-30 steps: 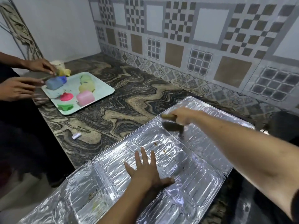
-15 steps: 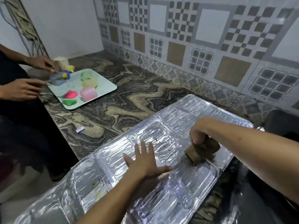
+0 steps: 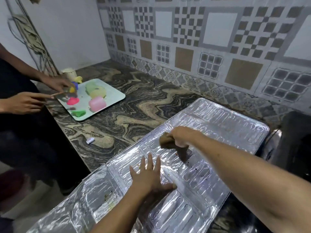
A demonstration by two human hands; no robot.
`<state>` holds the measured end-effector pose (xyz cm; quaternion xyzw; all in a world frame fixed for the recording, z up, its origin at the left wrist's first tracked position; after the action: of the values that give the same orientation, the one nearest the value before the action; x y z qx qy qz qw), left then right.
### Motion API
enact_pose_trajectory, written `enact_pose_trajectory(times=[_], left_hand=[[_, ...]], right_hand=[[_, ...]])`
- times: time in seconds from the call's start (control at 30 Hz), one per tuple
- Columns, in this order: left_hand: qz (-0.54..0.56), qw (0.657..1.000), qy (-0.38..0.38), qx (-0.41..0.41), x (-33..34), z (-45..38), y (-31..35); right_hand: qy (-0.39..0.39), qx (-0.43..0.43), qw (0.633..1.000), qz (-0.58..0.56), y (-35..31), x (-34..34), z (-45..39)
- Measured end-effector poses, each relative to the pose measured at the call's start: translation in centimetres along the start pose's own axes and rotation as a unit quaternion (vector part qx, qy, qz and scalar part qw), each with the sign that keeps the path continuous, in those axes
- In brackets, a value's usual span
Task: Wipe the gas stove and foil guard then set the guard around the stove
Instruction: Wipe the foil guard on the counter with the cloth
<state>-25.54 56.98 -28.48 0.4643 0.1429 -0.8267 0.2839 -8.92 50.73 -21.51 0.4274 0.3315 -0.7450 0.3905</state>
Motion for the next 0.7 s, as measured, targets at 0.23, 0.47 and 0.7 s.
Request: enact_pose_trajectory(times=[0.23, 0.47, 0.7], left_hand=[[-0.006, 1.0, -0.008, -0.005, 0.0, 0.0, 0.0], [-0.016, 1.0, -0.006, -0.003, 0.3, -0.2, 0.0], [-0.018, 1.0, -0.019, -0.006, 0.2, -0.5, 0.2]], right_hand=[[-0.312, 0.063, 0.948, -0.007, 3.3, 0.2, 5.4], [-0.314, 0.094, 0.944, 0.043, 4.9, -1.9, 4.8], [-0.006, 0.03, 0.999, 0.014, 0.8, -1.1, 0.1]])
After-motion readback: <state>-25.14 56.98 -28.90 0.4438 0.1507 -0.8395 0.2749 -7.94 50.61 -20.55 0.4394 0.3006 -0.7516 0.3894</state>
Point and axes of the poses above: each hand's wrist, its own z-axis away from the middle knuckle, its own x-axis out of the palm, y = z × x, the point moved 2 cm from there along -z, towards the middle knuckle, and after that the axes turned 13 degrees about -x, right-handed, at the moved point
